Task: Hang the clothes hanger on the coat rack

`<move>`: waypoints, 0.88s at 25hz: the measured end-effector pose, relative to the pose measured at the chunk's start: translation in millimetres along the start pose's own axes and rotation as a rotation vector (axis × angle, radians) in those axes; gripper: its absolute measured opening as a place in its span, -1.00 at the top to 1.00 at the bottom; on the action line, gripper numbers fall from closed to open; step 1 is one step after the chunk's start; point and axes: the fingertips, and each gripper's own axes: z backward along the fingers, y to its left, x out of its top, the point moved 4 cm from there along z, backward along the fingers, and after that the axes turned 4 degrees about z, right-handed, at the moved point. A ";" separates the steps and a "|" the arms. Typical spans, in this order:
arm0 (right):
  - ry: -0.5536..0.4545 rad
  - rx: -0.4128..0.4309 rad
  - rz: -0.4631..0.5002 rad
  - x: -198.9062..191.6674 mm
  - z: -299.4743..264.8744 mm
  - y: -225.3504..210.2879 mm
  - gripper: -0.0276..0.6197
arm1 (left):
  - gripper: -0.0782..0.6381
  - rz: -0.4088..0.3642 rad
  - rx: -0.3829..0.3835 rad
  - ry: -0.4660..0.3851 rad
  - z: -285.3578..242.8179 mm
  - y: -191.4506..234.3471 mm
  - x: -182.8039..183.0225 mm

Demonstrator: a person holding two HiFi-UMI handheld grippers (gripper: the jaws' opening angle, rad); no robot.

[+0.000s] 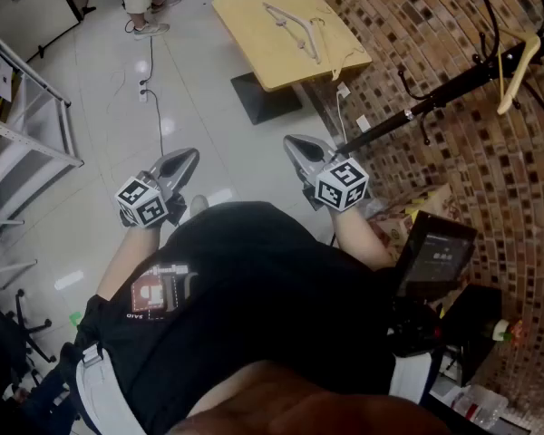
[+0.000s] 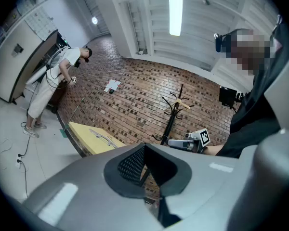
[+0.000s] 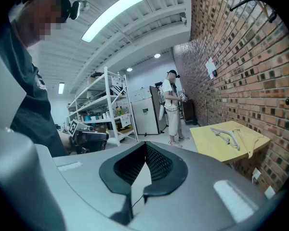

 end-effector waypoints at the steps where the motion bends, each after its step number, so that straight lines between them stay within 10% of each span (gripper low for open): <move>1: -0.001 -0.007 -0.007 4.8 -15.5 -3.3 0.87 | 0.79 -0.002 -0.009 0.004 -1.5 14.0 11.7; 22: -0.039 -0.080 -0.056 72.7 -238.9 -166.2 0.85 | 0.79 -0.047 -0.149 0.128 -158.4 242.4 150.1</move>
